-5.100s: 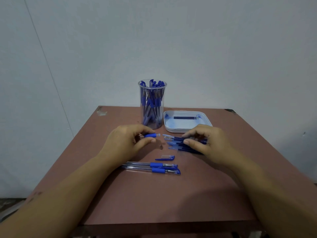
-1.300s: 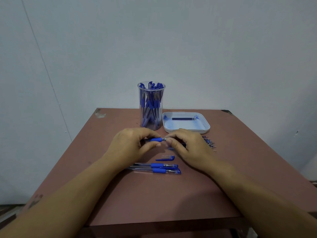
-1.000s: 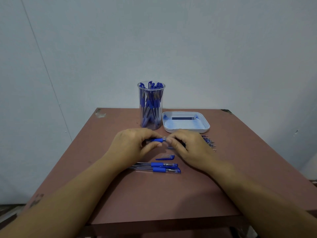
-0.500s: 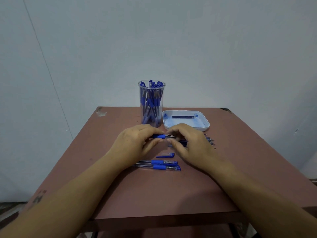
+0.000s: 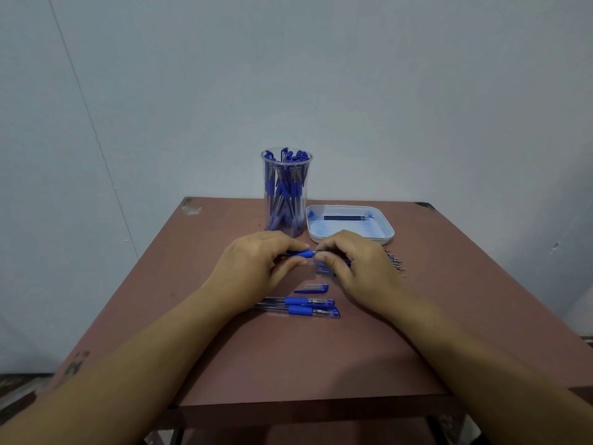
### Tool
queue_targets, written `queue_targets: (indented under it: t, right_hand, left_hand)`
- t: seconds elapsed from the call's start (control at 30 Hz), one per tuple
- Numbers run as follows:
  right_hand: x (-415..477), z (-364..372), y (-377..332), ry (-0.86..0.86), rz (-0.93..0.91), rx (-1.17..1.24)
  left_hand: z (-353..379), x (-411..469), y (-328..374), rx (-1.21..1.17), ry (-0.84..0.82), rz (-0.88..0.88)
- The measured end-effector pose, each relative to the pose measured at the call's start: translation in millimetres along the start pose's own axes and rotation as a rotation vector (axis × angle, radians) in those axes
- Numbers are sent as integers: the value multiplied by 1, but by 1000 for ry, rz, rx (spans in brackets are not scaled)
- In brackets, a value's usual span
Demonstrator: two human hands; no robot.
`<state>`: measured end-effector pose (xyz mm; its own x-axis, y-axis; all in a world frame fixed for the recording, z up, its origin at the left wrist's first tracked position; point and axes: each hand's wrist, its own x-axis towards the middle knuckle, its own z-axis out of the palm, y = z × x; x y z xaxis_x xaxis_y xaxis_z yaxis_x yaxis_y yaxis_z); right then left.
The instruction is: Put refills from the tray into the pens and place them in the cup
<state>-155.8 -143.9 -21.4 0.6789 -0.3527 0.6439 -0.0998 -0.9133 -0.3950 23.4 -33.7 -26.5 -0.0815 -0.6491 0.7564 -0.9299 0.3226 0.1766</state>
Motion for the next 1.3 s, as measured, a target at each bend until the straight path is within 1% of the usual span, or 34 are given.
queue_targets:
  t: [0.1, 0.23, 0.33, 0.43, 0.53, 0.6, 0.67, 0.73, 0.83, 0.93, 1.0, 1.3]
  right_hand:
    - [0, 1, 1, -25, 31, -12]
    - [0, -1, 0, -91, 138, 83]
    - [0, 0, 3, -120, 203, 110]
    - [0, -3, 8, -206, 296, 168]
    - [-3, -8, 13, -297, 222, 33]
    - [-5, -10, 14, -387, 193, -42]
    - [-5, -9, 14, -456, 184, -83]
    - [-3, -8, 13, -475, 169, -88]
    - [-3, -11, 11, -396, 170, -51]
    - [-3, -12, 15, -229, 250, 45]
    - [-2, -11, 21, -147, 253, 50]
    - [0, -10, 17, -74, 256, 94]
  left_hand:
    - [0, 0, 1, 19, 16, 25]
    - [1, 0, 0, 33, 18, 35]
    - [2, 0, 0, 72, 4, 55]
    - [1, 0, -4, 83, -4, 7]
    - [-4, -2, -11, 89, -2, -74]
    - [-6, -3, -14, 74, -26, -124]
    - [-7, -4, -15, 69, -61, -157]
    - [-7, -4, -15, 58, -90, -183]
    - [-7, -4, -16, 34, -113, -214]
    - [-9, -5, -19, 8, -125, -228]
    - [-11, -4, -19, 3, -136, -226]
    - [-10, -4, -17, -22, -145, -200]
